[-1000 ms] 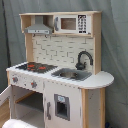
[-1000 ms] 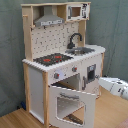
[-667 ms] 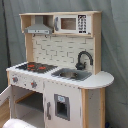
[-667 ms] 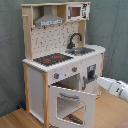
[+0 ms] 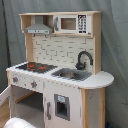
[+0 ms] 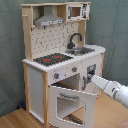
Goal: Play with the kitchen
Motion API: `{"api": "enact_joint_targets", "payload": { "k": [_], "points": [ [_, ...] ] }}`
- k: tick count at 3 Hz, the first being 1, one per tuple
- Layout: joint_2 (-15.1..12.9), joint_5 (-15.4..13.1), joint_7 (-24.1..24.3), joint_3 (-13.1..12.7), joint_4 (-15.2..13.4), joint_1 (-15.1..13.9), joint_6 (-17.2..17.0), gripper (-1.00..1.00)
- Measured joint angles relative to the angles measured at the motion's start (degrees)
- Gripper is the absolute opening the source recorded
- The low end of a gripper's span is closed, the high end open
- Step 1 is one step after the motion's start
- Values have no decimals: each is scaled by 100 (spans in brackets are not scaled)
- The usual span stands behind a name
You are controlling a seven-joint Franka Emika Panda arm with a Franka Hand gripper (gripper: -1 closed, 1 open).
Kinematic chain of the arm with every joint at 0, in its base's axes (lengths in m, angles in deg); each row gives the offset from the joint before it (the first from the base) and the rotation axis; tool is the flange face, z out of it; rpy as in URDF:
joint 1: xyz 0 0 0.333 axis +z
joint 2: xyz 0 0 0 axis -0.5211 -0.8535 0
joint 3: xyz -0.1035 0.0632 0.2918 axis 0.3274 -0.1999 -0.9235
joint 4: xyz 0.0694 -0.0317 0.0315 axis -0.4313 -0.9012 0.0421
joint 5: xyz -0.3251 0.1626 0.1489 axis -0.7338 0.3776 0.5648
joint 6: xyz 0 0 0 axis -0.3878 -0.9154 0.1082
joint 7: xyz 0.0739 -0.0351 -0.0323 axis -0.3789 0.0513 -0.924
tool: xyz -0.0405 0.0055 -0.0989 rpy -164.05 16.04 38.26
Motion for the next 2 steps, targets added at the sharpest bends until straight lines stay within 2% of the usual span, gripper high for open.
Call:
{"api": "enact_joint_targets", "payload": {
  "k": [2],
  "points": [
    [46, -13, 996, -220, 761, -699, 21, 100]
  ]
}}
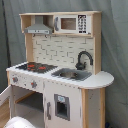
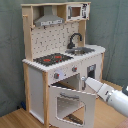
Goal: Play with the kitchen
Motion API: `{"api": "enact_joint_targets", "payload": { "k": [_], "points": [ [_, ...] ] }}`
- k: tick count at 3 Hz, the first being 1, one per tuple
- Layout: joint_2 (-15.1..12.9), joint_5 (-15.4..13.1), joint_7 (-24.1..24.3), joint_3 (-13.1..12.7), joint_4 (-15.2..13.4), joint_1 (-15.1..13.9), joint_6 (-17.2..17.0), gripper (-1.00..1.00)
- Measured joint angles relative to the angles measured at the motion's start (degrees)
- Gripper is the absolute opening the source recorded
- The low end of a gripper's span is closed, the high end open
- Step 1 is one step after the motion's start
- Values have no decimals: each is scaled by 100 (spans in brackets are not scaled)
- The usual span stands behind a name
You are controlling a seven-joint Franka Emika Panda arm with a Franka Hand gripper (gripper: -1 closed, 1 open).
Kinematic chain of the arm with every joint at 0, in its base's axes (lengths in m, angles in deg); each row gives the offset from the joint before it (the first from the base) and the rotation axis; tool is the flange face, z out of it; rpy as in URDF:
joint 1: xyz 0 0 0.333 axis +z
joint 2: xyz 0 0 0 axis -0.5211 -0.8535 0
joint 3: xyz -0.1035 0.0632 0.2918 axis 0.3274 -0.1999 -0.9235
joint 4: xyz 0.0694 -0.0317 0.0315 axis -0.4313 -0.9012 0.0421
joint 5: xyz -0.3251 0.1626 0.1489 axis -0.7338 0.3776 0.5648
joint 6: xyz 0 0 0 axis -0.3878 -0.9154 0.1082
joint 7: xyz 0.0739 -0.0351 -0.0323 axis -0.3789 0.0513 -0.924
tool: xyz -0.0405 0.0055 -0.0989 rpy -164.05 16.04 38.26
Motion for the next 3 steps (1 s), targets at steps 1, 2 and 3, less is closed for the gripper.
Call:
{"api": "enact_joint_targets", "payload": {
  "k": [1, 2, 3],
  "points": [
    [40, -11, 436, -121, 288, -264, 0, 100],
    [74, -20, 889, -222, 561, -509, 1, 100],
    [97, -31, 1454, -307, 932, -798, 1, 100]
  ]
}}
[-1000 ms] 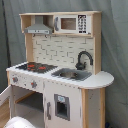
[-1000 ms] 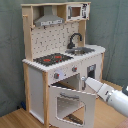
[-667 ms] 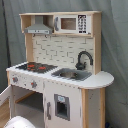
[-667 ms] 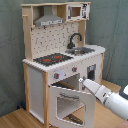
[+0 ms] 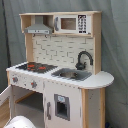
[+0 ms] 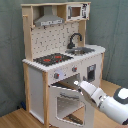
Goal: Play with the kitchen
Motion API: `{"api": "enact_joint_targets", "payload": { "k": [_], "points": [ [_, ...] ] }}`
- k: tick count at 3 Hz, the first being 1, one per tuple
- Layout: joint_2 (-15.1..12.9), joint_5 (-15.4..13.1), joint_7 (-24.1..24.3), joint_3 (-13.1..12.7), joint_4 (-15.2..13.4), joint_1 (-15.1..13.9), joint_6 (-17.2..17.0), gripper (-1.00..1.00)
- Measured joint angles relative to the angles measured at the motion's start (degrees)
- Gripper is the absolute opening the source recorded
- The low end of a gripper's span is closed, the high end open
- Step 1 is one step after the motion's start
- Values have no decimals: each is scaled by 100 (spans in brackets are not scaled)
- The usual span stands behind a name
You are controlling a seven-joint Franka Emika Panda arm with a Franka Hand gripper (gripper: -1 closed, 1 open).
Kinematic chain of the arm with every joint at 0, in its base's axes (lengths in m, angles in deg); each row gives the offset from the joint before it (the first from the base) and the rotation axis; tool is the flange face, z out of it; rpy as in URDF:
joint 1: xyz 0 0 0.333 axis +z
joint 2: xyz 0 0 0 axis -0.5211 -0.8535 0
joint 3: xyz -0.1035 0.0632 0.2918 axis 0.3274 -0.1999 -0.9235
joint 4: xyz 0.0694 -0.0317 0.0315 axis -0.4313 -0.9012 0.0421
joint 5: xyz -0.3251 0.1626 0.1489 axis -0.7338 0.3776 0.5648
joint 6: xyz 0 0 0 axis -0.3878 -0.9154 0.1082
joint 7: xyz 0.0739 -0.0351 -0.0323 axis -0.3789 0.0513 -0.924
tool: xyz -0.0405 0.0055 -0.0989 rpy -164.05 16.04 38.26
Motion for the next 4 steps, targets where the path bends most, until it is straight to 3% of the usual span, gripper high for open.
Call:
{"api": "enact_joint_targets", "payload": {
  "k": [1, 2, 4],
  "points": [
    [0, 0, 656, -69, 319, -258, -7, 100],
    [0, 0, 1252, -155, 443, -417, -24, 100],
    [0, 0, 2466, -524, 487, -627, -35, 100]
  ]
}}
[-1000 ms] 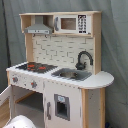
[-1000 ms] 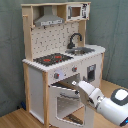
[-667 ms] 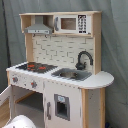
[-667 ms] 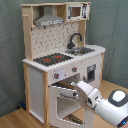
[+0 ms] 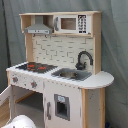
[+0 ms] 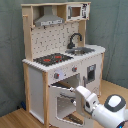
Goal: Play with the kitchen
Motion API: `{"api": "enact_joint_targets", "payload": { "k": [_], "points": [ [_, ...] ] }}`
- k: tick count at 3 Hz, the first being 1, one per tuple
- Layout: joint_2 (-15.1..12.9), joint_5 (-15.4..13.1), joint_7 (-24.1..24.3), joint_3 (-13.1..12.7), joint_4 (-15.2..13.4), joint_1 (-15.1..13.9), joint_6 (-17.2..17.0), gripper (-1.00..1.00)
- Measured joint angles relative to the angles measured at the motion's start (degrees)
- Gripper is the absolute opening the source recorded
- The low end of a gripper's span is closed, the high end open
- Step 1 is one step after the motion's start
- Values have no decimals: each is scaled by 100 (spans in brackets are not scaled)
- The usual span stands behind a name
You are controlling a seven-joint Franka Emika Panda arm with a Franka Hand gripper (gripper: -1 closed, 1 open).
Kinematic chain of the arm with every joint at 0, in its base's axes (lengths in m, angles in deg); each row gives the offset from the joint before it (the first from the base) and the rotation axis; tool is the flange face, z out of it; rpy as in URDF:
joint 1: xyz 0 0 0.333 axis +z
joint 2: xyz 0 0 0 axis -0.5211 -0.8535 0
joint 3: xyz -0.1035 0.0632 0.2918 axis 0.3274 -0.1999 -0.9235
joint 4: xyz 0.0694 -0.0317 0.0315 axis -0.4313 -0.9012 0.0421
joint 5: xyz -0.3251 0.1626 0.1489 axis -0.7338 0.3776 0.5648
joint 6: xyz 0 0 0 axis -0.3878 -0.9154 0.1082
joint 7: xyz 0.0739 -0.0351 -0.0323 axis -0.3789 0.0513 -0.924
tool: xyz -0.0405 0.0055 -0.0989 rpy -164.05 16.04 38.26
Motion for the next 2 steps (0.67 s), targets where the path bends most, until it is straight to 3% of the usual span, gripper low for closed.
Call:
{"api": "enact_joint_targets", "payload": {
  "k": [2],
  "points": [
    [-12, 18, 1211, -533, -1, -58, -292, 100]
  ]
}}
